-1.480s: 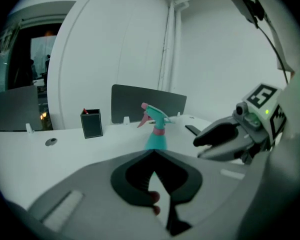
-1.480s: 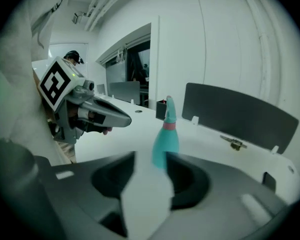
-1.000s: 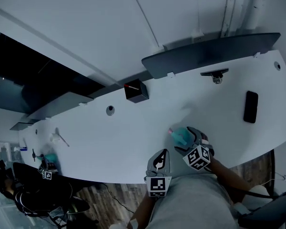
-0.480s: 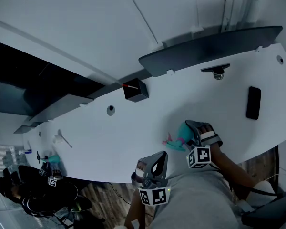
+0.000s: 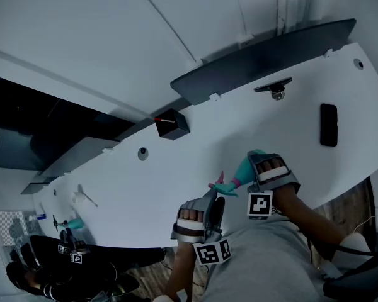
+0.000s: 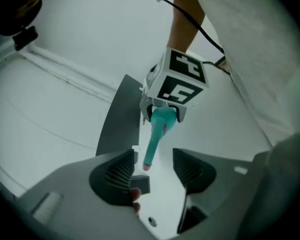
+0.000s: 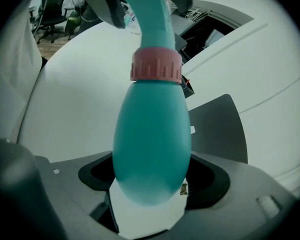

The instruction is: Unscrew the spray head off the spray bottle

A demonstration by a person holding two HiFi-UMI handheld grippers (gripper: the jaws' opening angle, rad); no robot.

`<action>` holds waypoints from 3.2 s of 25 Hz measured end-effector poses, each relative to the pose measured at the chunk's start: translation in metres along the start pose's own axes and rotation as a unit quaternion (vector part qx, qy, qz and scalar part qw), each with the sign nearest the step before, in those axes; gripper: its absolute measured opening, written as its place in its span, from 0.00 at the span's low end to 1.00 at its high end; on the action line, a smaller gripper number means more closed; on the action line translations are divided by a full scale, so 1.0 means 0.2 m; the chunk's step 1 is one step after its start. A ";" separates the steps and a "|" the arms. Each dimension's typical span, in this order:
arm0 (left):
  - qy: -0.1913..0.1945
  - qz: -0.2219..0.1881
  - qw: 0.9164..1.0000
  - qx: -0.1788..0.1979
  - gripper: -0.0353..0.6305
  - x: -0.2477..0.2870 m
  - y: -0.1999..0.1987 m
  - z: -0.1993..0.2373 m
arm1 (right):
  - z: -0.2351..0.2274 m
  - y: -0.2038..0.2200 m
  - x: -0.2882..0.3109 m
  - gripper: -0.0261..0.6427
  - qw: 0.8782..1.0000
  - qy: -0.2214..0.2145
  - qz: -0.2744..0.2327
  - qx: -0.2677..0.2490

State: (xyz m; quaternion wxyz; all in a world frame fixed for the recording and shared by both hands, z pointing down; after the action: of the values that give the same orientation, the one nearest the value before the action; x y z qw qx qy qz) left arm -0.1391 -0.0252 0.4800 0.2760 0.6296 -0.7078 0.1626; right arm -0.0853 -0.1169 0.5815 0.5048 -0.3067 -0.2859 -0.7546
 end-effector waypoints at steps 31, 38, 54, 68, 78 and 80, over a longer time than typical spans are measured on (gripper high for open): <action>0.427 -0.160 0.562 -0.690 0.46 0.00 -0.14 0.02 | -0.19 -0.08 -0.17 0.66 0.976 0.178 -0.081 -0.096; 0.230 -0.125 0.885 -0.384 0.62 -0.12 0.09 0.12 | 0.03 -0.05 -0.07 0.66 0.990 -0.054 -0.127 -0.040; 0.045 -0.097 0.979 0.171 0.25 -0.01 -0.13 -0.07 | 0.08 -0.19 -0.19 0.66 0.975 -0.133 -0.151 -0.092; 0.370 -0.140 0.522 -0.756 0.24 0.05 -0.05 0.07 | -0.26 -0.13 -0.23 0.65 0.955 0.234 -0.143 -0.117; 0.355 -0.183 0.523 -0.753 0.24 -0.01 0.04 0.12 | -0.29 0.00 -0.15 0.65 0.970 0.198 -0.124 -0.060; 0.356 -0.194 0.523 -0.749 0.24 -0.05 0.07 0.13 | -0.30 0.04 -0.13 0.65 0.974 0.190 -0.121 -0.035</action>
State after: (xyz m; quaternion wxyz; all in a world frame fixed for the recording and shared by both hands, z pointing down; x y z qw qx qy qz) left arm -0.1572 -0.0300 0.4544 0.8999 0.2021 -0.2717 -0.2747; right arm -0.0805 -0.1481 0.5234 0.4434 -0.1384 -0.1937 -0.8641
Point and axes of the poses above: the fingertips, and each gripper's own axes: x forward along the fingers, z to its left, y out of its underside, the point moved 1 cm from there along -x, backward along the fingers, and after that the axes turned 4 degrees about z, right-handed, at the moved point
